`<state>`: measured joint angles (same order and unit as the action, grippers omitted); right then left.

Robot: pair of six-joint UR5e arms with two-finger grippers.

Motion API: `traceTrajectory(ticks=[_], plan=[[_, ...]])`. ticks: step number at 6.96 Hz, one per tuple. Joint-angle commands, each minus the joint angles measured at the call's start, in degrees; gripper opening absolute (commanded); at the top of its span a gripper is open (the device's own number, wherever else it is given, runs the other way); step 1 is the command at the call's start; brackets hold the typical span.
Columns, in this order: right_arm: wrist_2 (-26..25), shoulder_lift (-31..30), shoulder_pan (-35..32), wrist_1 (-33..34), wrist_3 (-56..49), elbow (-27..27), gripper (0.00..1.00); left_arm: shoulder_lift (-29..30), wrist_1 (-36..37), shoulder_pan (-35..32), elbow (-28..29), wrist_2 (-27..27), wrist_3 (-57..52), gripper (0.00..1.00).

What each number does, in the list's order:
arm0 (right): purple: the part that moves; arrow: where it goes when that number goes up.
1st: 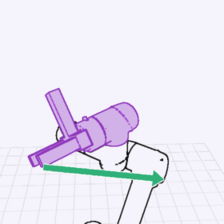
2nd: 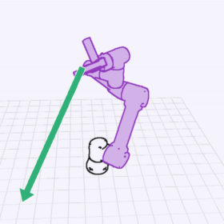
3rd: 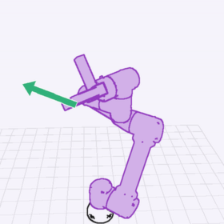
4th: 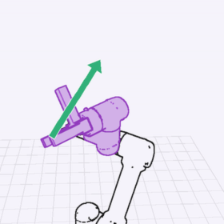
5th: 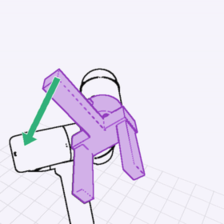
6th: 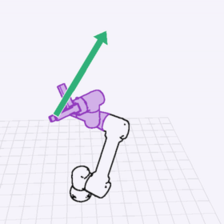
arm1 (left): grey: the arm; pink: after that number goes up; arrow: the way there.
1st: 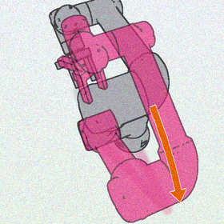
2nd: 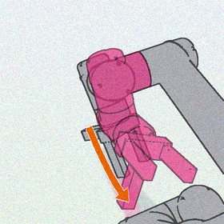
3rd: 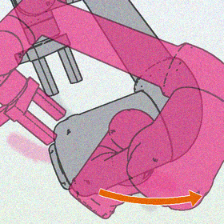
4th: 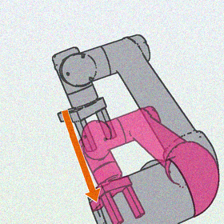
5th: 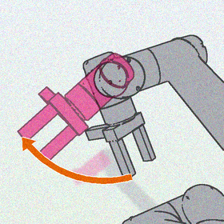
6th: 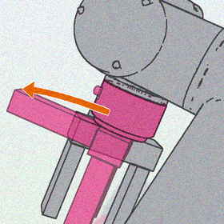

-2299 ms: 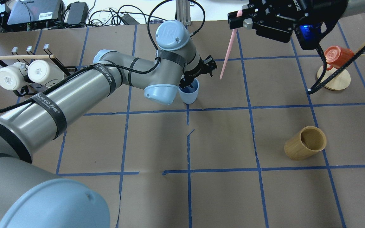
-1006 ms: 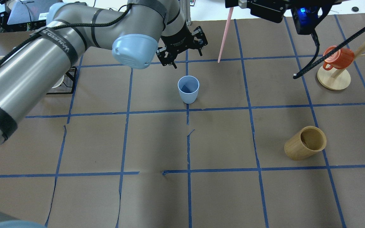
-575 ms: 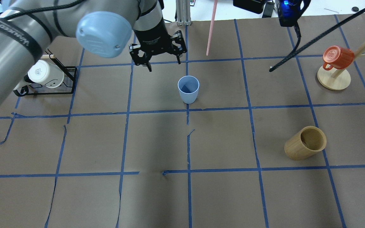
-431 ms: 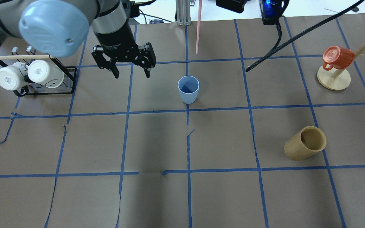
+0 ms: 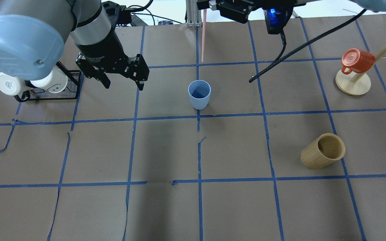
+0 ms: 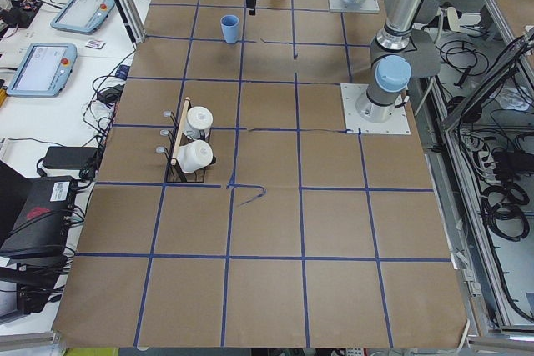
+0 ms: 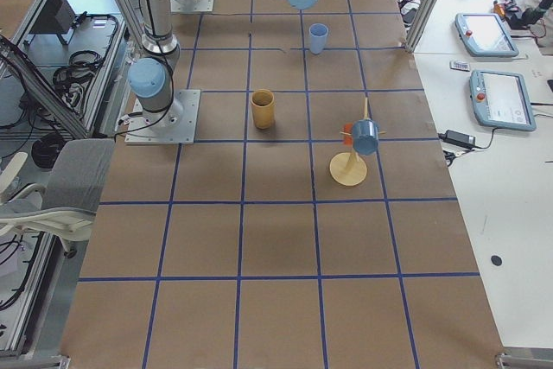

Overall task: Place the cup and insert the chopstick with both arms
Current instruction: 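Withdraw the left gripper while the right moves the chopstick above the blue cup, then lower the pink chopstick into the blue cup with the right gripper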

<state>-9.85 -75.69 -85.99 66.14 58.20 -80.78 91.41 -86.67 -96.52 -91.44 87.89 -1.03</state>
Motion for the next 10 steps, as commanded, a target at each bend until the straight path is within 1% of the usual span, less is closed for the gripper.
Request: traceTrajectory(ticks=[1,3,4,6,7,9,10], plan=[[0.35,0.89,-0.58,0.48,0.33,-0.42,0.00,-2.46,2.65,0.37,-2.86,0.18,-0.03,1.00],[0.35,3.69,-0.58,1.70,0.52,-0.78,0.00,-3.26,0.02,2.73,-2.69,-0.35,-0.38,1.00],[0.27,5.88,-0.58,3.63,0.51,-0.78,0.00,-3.52,-0.60,3.09,-2.60,-0.35,-0.38,1.00],[0.09,8.44,-0.58,4.35,0.43,-1.30,0.00,-3.52,-0.52,3.18,-2.69,-0.43,-0.38,1.00],[0.00,8.54,-0.58,4.53,0.34,-2.44,0.00,-3.52,-0.61,3.18,-2.69,-0.17,-0.38,1.00],[0.00,8.54,-0.58,7.94,0.51,-5.95,0.00,-3.52,-0.52,3.18,-2.60,-0.08,-0.29,1.00],[0.00,8.63,-0.58,8.48,0.51,-6.66,0.00,-3.61,-0.52,3.27,-2.60,0.09,-0.29,1.00]])
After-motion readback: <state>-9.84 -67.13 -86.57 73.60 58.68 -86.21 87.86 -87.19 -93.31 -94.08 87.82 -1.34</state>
